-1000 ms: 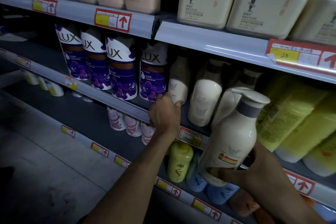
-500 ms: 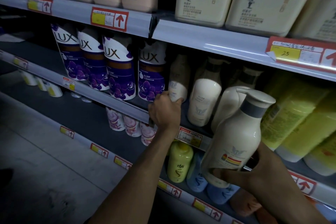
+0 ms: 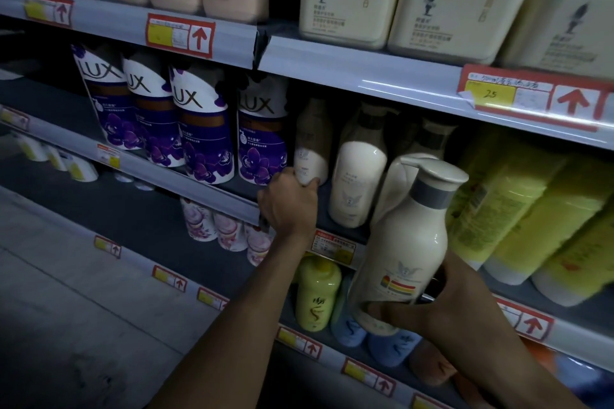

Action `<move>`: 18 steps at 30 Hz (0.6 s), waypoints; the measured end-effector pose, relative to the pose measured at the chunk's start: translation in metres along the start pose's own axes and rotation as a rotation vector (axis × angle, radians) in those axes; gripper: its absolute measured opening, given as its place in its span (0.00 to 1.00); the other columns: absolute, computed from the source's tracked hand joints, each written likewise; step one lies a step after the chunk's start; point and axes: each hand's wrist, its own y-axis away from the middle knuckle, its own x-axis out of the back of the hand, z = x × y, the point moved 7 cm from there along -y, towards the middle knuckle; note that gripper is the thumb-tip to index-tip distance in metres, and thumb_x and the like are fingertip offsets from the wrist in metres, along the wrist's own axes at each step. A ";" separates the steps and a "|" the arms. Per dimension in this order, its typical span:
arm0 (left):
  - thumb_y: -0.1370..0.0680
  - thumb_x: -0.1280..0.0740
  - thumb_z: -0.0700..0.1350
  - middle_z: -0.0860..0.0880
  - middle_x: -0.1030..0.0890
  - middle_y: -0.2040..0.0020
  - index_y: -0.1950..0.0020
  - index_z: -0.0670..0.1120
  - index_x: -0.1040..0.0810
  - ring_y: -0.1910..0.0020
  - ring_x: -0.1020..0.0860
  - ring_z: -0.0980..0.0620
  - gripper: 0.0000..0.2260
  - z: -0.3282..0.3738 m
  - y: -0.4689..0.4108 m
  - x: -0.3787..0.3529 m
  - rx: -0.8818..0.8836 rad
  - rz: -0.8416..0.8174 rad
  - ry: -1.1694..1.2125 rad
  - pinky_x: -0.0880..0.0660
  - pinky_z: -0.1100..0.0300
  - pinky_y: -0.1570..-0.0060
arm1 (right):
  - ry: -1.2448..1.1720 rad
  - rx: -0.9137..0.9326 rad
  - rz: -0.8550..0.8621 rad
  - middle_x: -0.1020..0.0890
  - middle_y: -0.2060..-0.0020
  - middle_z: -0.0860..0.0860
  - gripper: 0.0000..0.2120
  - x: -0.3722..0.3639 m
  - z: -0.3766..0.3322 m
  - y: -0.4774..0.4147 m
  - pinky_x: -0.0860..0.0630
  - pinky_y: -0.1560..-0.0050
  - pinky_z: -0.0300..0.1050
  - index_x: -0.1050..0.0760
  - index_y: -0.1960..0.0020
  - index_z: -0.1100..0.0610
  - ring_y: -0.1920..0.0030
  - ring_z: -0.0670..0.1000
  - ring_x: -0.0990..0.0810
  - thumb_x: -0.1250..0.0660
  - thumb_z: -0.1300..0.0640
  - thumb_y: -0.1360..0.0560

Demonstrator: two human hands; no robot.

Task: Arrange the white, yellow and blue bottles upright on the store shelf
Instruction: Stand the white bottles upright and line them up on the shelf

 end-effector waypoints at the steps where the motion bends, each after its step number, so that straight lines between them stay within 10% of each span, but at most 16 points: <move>1: 0.26 0.25 0.57 0.46 0.13 0.50 0.46 0.48 0.15 0.51 0.16 0.43 0.16 0.000 0.000 0.000 0.000 0.003 -0.002 0.23 0.48 0.46 | -0.002 0.003 -0.001 0.13 0.51 0.41 0.39 0.000 -0.001 0.001 0.17 0.55 0.36 0.23 0.39 0.46 0.51 0.40 0.14 0.11 0.60 0.46; 18: 0.25 0.24 0.55 0.48 0.14 0.43 0.39 0.51 0.16 0.44 0.16 0.43 0.17 0.005 0.004 0.016 -0.015 -0.180 0.016 0.20 0.52 0.50 | 0.035 0.054 0.013 0.14 0.49 0.41 0.39 -0.004 -0.005 -0.007 0.22 0.58 0.29 0.24 0.39 0.46 0.52 0.36 0.18 0.12 0.58 0.45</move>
